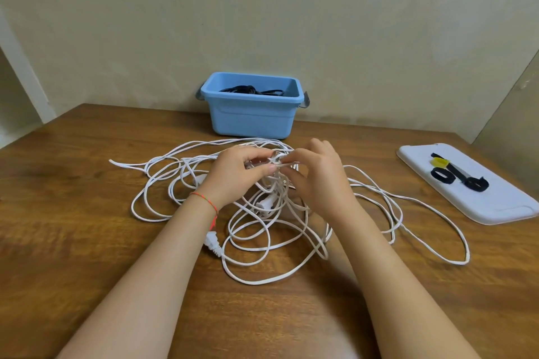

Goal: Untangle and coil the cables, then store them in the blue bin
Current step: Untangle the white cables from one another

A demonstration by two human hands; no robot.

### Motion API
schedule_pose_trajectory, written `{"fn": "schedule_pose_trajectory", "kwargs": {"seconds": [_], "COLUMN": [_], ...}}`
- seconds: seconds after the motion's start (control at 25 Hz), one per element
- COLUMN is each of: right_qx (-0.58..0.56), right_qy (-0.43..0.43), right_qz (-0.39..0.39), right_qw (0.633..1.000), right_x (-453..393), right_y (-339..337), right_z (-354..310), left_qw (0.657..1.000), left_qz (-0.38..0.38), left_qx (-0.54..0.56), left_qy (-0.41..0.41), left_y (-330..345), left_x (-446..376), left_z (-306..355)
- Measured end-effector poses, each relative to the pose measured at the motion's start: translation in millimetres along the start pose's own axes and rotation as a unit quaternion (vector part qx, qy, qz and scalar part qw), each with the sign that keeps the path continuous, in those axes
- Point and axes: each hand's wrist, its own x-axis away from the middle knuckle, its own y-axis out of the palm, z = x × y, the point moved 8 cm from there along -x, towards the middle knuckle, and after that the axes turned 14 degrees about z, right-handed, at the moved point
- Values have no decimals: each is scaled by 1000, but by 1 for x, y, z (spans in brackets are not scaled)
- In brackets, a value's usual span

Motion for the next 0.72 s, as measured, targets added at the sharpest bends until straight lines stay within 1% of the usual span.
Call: {"fn": "schedule_pose_trajectory", "kwargs": {"seconds": [0.08, 0.16, 0.28, 0.36, 0.48, 0.56, 0.6, 0.64, 0.72], "right_qx": [-10, -5, -5, -10, -3, 7, 8, 7, 5], "right_qy": [22, 37, 37, 37, 8, -15, -25, -28, 7], "right_qz": [-8, -20, -14, -7, -15, -22, -4, 34, 139], "right_qw": [1000, 999, 999, 999, 1000, 1000, 1000, 999, 990], "right_x": [1, 2, 1, 0, 1, 2, 1, -1, -6], "right_y": [0, 1, 0, 0, 2, 4, 1, -6, -29], "right_z": [2, 3, 1, 2, -3, -10, -11, -10, -1], "left_qw": [1000, 1000, 999, 999, 999, 997, 995, 993, 989], "left_qz": [-5, 2, 15, 22, 38, 66, 83, 98, 119], "left_qx": [12, -2, -35, -32, 9, 8, -9, -29, -60], "left_qy": [-9, -5, 17, 25, -28, -47, -50, -53, -60], "left_y": [0, -3, -5, -6, -10, -13, -15, -18, -22], "left_x": [0, 0, -1, -2, -2, -3, -5, -6, -7], "left_z": [-2, -3, -1, 0, -6, -11, -13, -16, -20]}}
